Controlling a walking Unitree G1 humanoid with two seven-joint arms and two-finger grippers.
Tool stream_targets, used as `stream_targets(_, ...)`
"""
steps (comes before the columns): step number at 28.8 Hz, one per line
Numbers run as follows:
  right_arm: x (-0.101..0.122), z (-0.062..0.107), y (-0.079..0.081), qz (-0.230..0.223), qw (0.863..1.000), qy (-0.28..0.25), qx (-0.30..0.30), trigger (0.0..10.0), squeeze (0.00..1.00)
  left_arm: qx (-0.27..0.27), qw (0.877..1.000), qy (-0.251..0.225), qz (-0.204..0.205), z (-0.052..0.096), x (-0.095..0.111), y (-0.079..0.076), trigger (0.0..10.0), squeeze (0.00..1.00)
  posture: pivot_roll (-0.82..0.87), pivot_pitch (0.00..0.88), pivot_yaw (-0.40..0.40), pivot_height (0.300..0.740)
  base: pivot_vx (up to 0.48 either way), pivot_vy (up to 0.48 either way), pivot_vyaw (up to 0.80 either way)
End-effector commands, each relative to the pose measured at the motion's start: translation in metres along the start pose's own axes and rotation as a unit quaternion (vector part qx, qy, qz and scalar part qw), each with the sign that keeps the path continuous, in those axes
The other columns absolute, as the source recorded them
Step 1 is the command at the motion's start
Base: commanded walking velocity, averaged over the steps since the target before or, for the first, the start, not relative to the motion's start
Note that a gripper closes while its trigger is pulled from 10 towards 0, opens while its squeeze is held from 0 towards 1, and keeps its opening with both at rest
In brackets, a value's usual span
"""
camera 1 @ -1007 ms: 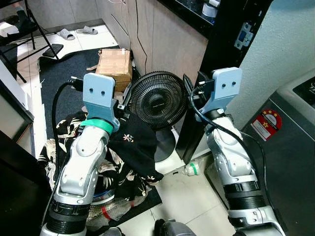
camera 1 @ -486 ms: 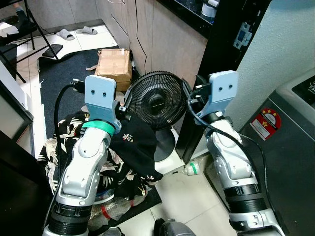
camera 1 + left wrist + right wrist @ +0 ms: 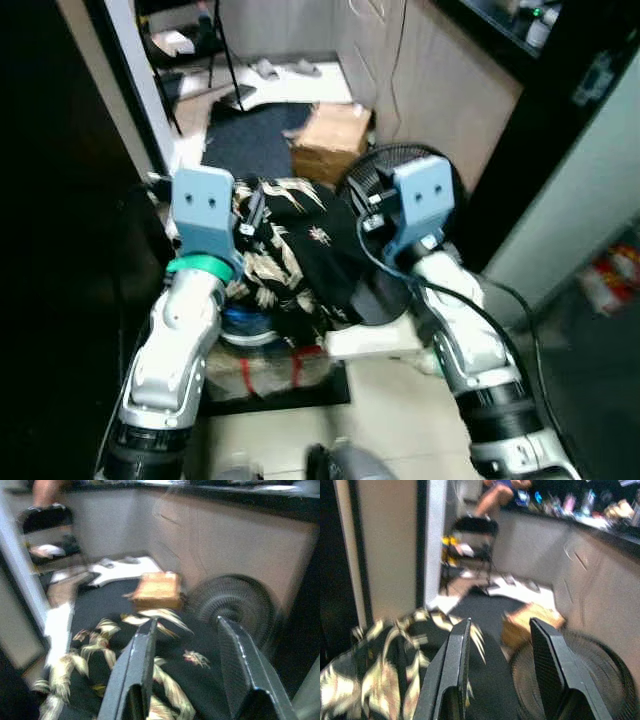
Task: Clothes washing
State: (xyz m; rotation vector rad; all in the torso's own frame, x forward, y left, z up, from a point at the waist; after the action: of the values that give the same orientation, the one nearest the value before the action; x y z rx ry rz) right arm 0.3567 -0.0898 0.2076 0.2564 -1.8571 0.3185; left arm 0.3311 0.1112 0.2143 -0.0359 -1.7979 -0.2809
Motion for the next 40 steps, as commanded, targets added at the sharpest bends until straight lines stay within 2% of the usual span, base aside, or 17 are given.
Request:
stream_targets(1, 0.0052, -0.0021, 0.0031, -0.003, 1.000, -0.009, 0.007, 10.0, 0.00, -0.001, 1.000, -0.009, -0.002, 0.0002, 0.0042, 0.0001, 10.0, 0.00, -0.01, 0.028, -0.003, 0.740, 0.000, 0.000, 0.00)
stream_targets(21, 0.0034, -0.0012, 0.0038, -0.014, 1.000, -0.005, 0.012, 10.0, 0.00, 0.005, 1.000, -0.009, -0.013, -0.0022, 0.0023, -0.0017, 10.0, 0.00, 0.00, 0.034, -0.005, 0.740, 0.000, 0.000, 0.00)
stream_targets(26, 0.0029, -0.0012, 0.0048, -0.011, 1.000, -0.004, 0.014, 10.0, 0.00, 0.012, 1.000, -0.008, -0.019, -0.0029, 0.0016, 0.0002, 10.0, 0.00, 0.00, 0.035, -0.005, 0.740, 0.298, 0.000, 0.00)
stream_targets(36, 0.0018, -0.0009, 0.0059, -0.002, 1.000, -0.001, 0.016, 10.0, 0.00, 0.017, 1.000, -0.007, -0.020, -0.0030, 0.0015, 0.0011, 10.0, 0.00, 0.00, 0.037, -0.005, 0.740, 0.358, 0.000, 0.80)
stream_targets(40, 0.0015, -0.0008, 0.0050, -0.005, 1.000, -0.001, 0.013, 10.0, 0.00, 0.017, 1.000, -0.007, -0.020, -0.0031, 0.0015, 0.0010, 10.0, 0.00, -0.01, 0.039, -0.005, 0.740, 0.338, 0.000, 0.00)
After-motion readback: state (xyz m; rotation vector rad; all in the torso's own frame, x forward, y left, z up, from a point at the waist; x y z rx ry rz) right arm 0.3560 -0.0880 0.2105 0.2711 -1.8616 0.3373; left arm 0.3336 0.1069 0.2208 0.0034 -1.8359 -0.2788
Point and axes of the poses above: a point about 5 cm out from each wrist's last joint towards the gripper, its own z axis pointing back from the gripper into the wrist, its own x axis along the axis of the wrist's last joint, y = z × x, the point moved 3 cm from there along -z, pointing out of the wrist towards the gripper, and after that the axes turned 4 degrees about -z, right-handed, at the moved point
